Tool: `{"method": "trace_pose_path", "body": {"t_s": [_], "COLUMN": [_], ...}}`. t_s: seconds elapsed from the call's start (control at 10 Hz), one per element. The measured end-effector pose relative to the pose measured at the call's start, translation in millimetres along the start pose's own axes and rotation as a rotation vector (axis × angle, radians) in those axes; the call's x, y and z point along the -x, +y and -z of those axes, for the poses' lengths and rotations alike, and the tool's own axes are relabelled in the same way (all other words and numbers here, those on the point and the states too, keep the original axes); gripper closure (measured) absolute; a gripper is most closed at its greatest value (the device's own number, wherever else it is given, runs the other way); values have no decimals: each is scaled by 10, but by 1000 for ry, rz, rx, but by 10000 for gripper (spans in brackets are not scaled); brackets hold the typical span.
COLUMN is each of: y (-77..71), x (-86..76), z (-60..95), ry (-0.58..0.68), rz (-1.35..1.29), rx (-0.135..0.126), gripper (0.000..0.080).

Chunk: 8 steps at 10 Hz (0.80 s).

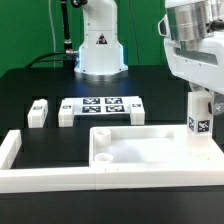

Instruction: Assemble desk

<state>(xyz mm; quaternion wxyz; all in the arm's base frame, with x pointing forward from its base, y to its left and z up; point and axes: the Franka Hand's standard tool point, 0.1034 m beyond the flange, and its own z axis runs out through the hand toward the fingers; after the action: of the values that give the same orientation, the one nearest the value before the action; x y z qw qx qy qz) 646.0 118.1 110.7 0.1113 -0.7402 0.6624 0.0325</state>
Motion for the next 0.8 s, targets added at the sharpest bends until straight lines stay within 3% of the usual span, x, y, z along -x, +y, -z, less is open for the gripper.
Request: {"method": "trace_pose_path", "body": {"t_s": [0.1, 0.2, 0.3, 0.4, 0.8], "y": [2, 4, 11, -12, -17], "x": [1, 10, 26, 36, 24], "z": [-5, -8, -8, 18, 12], "ry": [-1, -1, 8, 15, 16], "rz": [34, 38, 231, 439, 738], "rx": [1, 1, 10, 11, 14], "gripper": [438, 252, 252, 168, 151]}}
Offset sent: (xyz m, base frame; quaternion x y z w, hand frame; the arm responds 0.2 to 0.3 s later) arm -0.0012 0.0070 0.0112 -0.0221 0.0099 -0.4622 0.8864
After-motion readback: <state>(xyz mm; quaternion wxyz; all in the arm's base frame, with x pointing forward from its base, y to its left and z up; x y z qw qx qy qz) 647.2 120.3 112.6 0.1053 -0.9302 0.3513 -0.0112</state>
